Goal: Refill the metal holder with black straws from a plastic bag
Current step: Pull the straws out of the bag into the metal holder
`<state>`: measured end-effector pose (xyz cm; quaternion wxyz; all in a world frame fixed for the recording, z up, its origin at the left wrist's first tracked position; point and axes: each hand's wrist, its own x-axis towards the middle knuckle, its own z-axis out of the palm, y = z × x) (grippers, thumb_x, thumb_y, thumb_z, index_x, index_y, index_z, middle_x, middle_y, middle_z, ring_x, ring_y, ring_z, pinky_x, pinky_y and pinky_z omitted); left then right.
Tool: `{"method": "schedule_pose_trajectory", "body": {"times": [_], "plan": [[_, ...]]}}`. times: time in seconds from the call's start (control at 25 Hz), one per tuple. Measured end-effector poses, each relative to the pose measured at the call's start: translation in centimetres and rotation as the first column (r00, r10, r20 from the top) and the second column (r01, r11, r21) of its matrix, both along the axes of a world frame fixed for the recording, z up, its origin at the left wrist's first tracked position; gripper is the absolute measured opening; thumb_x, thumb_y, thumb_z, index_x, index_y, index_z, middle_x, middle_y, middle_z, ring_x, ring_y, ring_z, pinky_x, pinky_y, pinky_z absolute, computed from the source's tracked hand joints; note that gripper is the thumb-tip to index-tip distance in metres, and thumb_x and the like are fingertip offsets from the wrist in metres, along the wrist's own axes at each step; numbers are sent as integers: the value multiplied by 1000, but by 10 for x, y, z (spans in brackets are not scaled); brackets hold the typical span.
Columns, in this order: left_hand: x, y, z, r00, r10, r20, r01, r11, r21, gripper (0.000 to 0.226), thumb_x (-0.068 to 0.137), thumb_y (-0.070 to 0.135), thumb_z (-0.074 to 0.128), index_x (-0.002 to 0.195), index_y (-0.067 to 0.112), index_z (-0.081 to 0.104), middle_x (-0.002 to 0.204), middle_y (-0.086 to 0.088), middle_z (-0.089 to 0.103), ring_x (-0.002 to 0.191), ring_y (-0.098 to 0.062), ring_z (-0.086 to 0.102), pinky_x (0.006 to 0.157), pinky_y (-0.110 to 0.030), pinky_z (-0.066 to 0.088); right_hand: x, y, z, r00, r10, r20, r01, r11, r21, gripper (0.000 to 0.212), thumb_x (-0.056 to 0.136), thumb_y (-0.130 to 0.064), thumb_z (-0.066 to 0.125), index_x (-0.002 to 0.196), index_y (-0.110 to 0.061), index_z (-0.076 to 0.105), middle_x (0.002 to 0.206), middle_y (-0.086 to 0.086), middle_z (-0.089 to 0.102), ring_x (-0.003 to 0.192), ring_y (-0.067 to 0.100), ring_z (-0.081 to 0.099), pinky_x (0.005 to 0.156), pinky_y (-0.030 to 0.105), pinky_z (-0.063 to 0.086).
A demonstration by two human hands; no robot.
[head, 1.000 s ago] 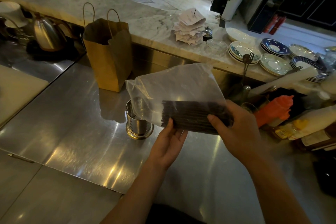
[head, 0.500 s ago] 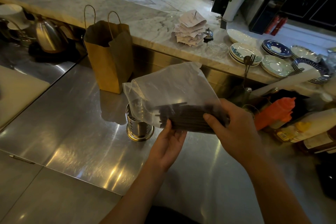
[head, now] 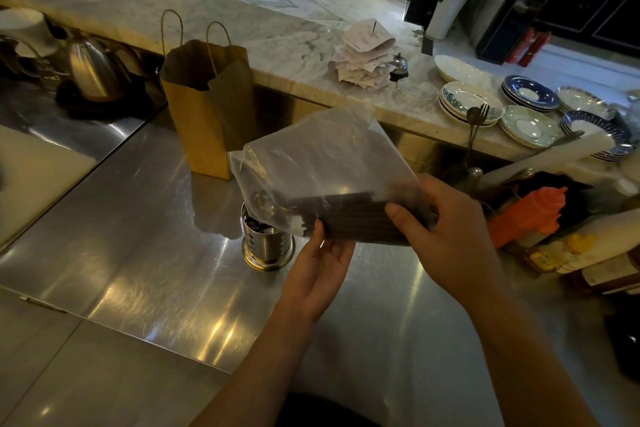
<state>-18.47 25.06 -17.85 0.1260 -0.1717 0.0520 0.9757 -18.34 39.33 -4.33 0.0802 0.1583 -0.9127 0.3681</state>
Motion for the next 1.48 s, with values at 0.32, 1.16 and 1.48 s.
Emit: {"method": "schedule_pose_trajectory", "body": {"times": [0.32,1.16,1.48], "plan": [[-6,-6,5,999,42,7,-42,999,16,32,90,18,56,108,-3,71,121,-21,67,108,-29,69,91,-42,56,-8,-11,9,1000,22,-15,-22,1000,21,19,92,-25,59,110,-31,57,92,-16,58,86,-2,58,69,0,43],[-8,-3,24,1000,23,3,-23,999,47,41,90,20,57,126,0,56,121,-23,67,110,-31,68,88,-42,58,-9,-9,26,998,-1,-61,2,1000,22,25,91,-27,58,115,-21,60,99,-7,64,87,0,60,71,-1,43],[-10,-7,28,998,52,-27,-51,998,34,39,89,19,57,122,-1,60,121,-23,67,110,-31,68,92,-42,56,-11,-14,32,997,5,-81,-5,1000,3,26,91,-25,60,117,-22,61,100,-6,67,89,3,62,73,0,44]]}}
